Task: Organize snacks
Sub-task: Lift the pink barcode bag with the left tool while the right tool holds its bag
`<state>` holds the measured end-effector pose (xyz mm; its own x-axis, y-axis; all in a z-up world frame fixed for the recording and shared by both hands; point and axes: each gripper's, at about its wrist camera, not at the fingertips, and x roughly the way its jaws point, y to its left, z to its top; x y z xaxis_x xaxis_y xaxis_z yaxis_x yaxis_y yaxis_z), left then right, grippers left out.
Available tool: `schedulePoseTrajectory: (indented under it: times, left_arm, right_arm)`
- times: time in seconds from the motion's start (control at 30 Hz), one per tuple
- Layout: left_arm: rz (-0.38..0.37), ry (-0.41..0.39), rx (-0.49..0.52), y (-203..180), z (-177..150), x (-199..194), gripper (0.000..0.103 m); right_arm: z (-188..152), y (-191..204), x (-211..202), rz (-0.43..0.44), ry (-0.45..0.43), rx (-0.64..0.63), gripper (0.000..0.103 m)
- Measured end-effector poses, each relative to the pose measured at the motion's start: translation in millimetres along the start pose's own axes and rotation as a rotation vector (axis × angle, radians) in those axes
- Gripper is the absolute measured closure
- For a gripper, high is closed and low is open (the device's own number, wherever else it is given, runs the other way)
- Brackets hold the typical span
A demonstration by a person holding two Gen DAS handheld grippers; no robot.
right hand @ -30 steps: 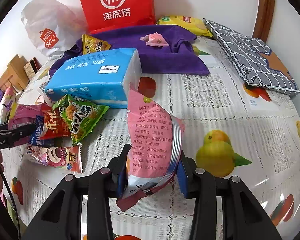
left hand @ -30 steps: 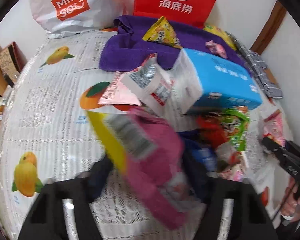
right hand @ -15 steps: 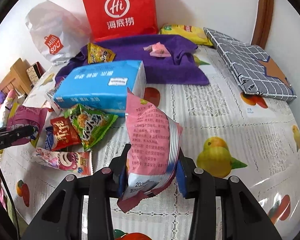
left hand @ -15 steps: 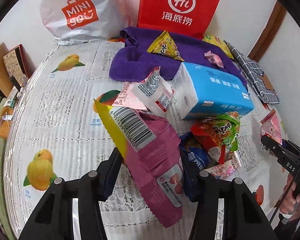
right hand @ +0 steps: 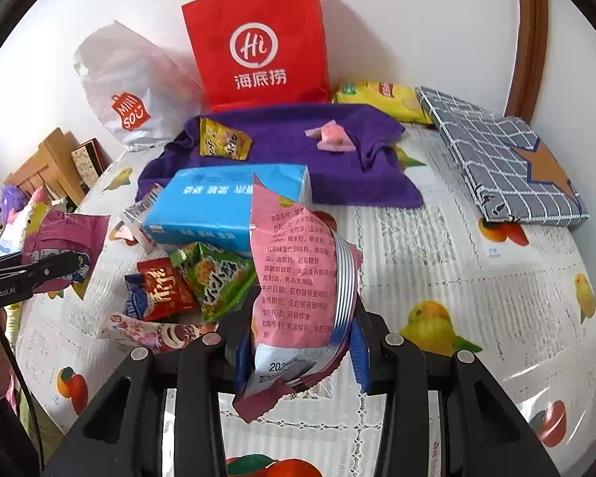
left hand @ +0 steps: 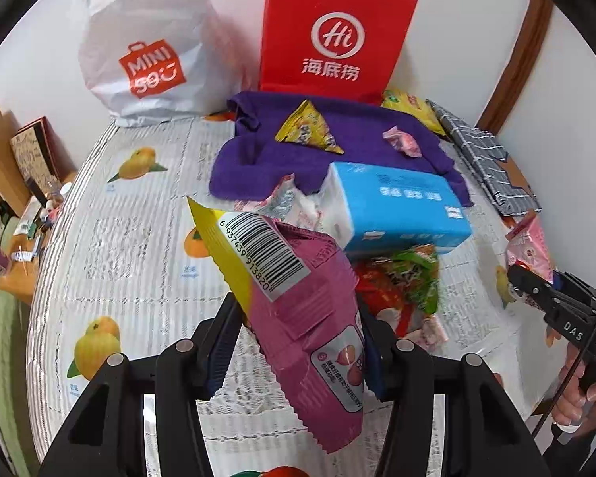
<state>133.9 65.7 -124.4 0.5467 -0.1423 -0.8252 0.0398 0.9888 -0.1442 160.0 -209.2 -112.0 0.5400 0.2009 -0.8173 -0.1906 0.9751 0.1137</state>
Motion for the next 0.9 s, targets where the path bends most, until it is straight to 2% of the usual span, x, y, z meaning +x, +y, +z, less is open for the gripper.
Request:
schedulePoseTrajectory:
  times: [0.53,0.9]
  left_arm:
    - [-0.041,-0.050,0.059,-37.6,33.4,-9.2,0.051]
    - [-0.058,-0.095,0.084,-48.4,66.0,-13.8,0.051]
  right_arm:
    - [35.5,-7.9,-20.3,-0.061,-0.072,0.013,0.063]
    - [70.1,-4.8,-17.7,-0.063,-0.104,0.014,0.063]
